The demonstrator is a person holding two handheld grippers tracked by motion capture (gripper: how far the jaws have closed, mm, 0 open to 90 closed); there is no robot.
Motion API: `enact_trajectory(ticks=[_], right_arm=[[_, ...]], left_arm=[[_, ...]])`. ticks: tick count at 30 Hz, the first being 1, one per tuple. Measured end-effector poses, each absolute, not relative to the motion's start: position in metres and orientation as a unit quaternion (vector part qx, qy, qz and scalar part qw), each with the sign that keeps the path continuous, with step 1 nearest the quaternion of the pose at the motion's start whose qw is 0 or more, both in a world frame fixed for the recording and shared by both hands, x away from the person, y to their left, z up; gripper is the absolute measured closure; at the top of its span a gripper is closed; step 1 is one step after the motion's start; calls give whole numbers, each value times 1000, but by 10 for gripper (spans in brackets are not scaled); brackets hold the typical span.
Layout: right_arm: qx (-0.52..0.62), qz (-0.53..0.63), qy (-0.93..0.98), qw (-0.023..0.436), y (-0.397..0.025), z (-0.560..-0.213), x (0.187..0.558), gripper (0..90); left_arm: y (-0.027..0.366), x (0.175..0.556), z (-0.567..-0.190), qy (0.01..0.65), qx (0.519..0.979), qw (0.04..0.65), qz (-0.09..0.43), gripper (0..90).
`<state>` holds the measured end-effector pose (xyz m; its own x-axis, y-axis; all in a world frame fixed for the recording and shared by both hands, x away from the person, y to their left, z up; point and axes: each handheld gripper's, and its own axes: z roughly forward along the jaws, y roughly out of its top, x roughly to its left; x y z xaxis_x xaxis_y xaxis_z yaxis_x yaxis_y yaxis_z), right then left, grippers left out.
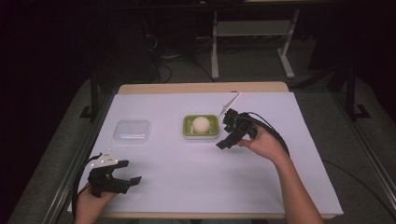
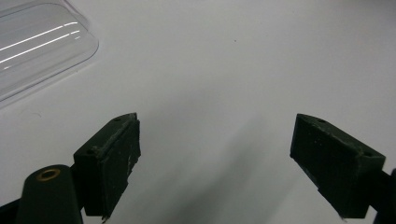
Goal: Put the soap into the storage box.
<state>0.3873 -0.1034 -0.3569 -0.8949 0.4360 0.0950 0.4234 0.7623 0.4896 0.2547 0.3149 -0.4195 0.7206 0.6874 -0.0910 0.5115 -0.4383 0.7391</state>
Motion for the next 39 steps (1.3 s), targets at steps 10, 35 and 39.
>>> enact_trajectory(ticks=[10,35,39], right_arm=[[229,257,939,17,-112,-363,377,219],[223,265,938,16,-126,-375,347,214],[228,268,936,14,-131,-380,343,212]], left_arm=[[314,255,-420,357,842,390,112,153],[315,255,-421,358,841,390,115,154],[315,255,-421,359,839,392,114,154]])
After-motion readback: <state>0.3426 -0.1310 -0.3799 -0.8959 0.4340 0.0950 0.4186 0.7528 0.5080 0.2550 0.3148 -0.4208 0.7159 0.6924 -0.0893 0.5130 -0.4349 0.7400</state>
